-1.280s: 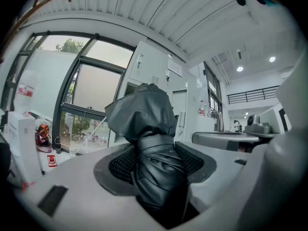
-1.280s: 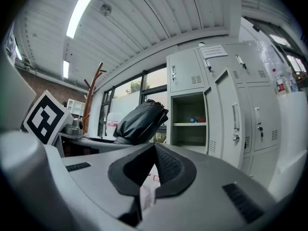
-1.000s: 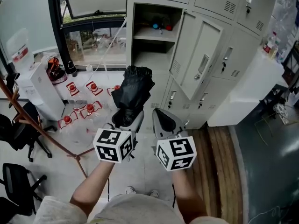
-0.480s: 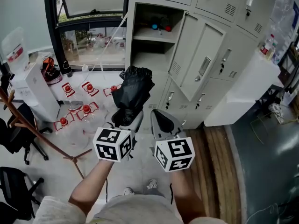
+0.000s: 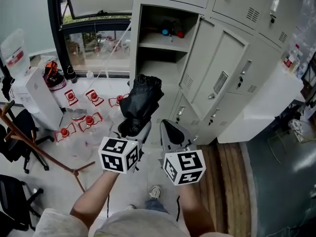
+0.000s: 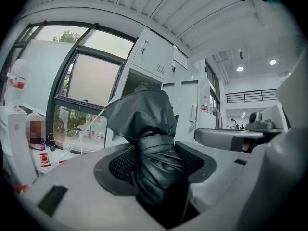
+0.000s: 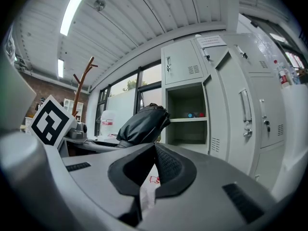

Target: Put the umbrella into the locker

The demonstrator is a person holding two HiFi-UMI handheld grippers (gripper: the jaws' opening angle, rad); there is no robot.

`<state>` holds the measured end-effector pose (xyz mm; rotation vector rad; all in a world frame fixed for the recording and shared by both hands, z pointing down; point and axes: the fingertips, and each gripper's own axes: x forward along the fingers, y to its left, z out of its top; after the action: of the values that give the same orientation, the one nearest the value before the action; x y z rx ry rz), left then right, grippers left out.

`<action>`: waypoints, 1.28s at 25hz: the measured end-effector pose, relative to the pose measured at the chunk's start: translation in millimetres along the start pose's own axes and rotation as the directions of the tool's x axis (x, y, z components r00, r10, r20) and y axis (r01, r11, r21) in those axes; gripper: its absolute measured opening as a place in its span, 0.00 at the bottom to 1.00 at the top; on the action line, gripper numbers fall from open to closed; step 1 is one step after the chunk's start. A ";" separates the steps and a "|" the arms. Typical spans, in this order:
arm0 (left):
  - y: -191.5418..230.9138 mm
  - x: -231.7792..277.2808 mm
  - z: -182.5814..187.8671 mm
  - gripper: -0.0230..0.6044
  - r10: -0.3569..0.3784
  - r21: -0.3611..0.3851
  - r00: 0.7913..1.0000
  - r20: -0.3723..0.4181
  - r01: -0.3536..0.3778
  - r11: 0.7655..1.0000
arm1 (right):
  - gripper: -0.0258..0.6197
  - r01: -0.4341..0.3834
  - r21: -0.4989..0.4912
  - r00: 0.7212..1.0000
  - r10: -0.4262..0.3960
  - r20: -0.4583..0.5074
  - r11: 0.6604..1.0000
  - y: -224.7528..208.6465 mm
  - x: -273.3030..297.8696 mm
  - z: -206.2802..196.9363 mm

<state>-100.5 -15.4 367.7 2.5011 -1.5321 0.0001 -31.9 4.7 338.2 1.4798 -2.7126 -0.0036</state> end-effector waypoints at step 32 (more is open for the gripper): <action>8.3 175.9 -4.6 0.44 0.134 0.056 0.983 -0.123 -0.128 0.990 | 0.04 -0.164 0.058 0.986 0.162 0.044 0.985 -137.7 97.1 6.5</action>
<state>-26.4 -173.2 392.8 2.3794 -1.6587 0.2144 31.0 -151.6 332.3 1.2794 -2.8819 0.0592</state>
